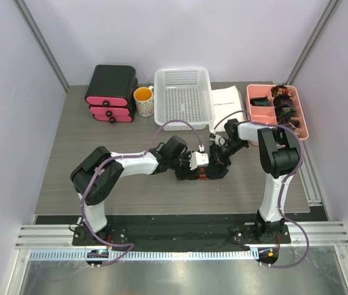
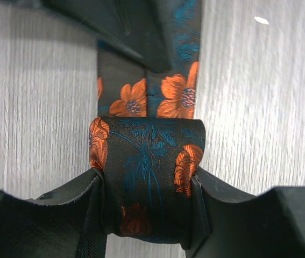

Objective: Roll the ties
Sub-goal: Roll the tie at the center of the board.

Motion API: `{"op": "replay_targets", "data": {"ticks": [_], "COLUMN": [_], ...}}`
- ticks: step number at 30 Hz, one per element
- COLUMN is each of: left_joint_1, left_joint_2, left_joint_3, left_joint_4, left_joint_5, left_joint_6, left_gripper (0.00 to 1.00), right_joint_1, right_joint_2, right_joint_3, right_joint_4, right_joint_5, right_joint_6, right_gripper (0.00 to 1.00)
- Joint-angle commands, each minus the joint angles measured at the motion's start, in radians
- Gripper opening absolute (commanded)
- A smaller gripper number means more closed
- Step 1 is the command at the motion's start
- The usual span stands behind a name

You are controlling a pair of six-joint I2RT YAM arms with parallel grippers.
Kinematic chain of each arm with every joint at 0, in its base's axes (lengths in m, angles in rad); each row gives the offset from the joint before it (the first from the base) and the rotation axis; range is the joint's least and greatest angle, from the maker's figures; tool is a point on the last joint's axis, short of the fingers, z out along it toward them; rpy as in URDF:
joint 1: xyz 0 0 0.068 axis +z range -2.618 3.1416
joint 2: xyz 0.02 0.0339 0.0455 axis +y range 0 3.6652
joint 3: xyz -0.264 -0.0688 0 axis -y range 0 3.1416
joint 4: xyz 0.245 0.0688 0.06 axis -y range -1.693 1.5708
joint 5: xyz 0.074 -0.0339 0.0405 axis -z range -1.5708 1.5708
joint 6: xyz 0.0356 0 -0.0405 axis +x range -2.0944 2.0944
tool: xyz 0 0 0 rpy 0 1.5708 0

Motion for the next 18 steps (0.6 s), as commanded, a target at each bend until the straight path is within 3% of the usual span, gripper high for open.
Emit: {"op": "replay_targets", "data": {"ticks": [1, 10, 18], "left_joint_1": [0.008, 0.0, -0.038], "left_joint_2": [-0.02, 0.078, 0.144], "left_joint_3": [0.07, 0.117, 0.142], "left_joint_4": [-0.245, -0.341, -0.333], "left_joint_5": [0.046, -0.015, -0.108], "left_joint_6": [0.166, 0.123, 0.011], "left_gripper": [0.18, 0.19, 0.19], "right_joint_1": [0.003, -0.006, -0.014], "right_joint_2": [0.06, -0.015, -0.141], "right_joint_3": [0.025, 0.01, 0.03], "right_joint_4": [0.087, 0.096, 0.122], "right_joint_5": [0.194, 0.129, -0.046], "right_joint_6": [-0.026, -0.021, 0.08], "right_gripper": [0.2, 0.21, 0.39]}}
